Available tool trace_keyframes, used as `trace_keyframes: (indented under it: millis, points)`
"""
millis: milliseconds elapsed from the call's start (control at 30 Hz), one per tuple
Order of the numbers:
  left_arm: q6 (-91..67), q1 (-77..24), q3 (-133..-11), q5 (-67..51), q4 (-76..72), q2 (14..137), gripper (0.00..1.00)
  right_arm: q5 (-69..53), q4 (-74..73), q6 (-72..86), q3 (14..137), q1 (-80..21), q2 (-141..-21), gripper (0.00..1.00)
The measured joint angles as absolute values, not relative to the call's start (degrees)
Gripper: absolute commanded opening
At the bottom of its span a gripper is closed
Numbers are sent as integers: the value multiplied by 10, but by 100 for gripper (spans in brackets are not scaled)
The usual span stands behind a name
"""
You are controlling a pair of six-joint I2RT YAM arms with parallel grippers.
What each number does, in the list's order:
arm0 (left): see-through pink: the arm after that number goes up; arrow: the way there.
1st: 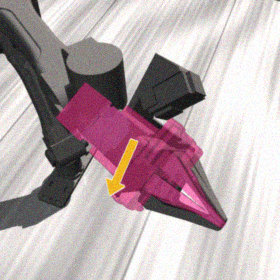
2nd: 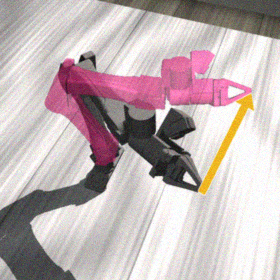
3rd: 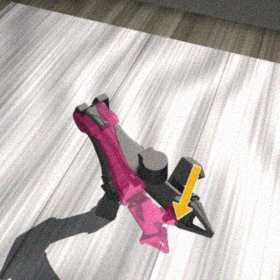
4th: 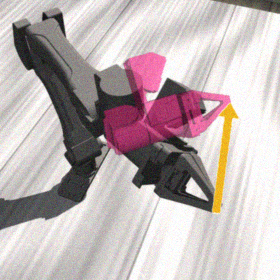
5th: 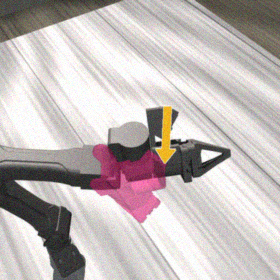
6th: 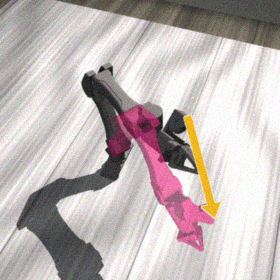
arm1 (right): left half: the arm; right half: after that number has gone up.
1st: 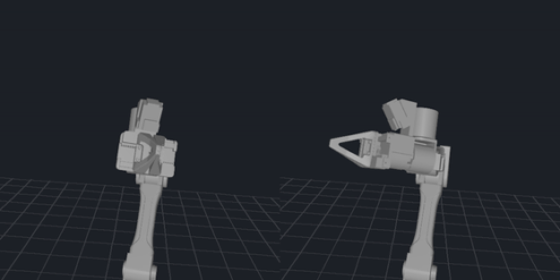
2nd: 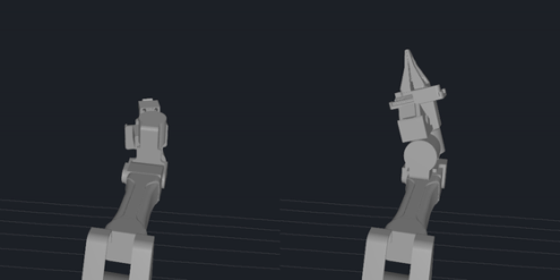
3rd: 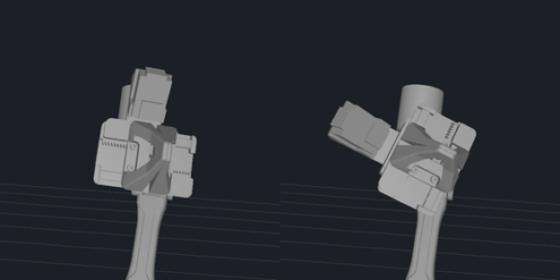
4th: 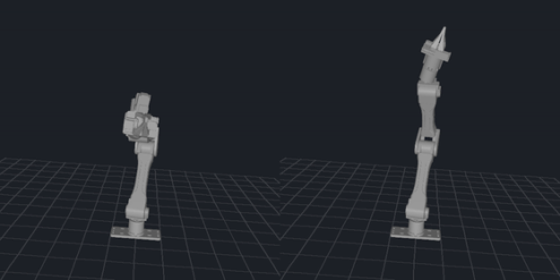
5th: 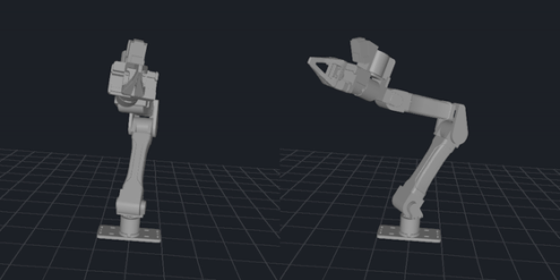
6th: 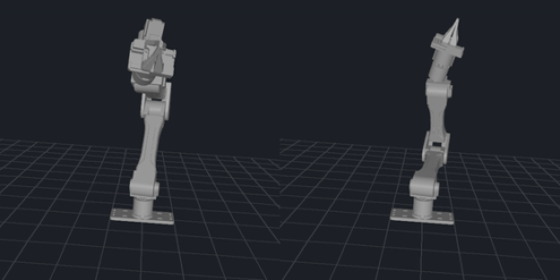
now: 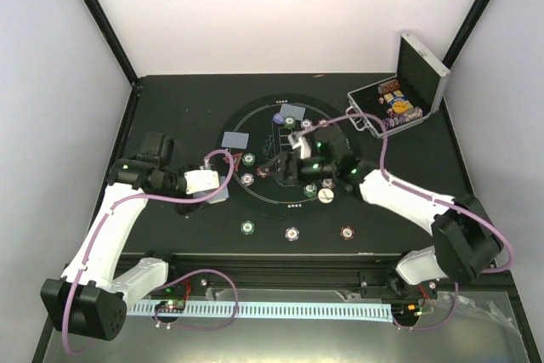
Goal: Distribute texas hold em gaming equipment
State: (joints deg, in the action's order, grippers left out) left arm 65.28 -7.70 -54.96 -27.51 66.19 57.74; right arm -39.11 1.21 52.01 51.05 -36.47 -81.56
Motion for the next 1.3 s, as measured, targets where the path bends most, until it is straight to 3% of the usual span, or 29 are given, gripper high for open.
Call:
trace_keyframes:
  millis: [367, 1033, 1300]
  points:
    - [653, -77, -550, -286, 662, 571, 2, -402, 137, 625, 486, -523, -896, 82]
    - [653, -77, -550, -286, 662, 569, 1, -439, 266, 704, 580, -547, -1026, 78]
    - [653, -77, -550, -283, 663, 569, 2, -456, 283, 719, 602, -547, -1071, 68]
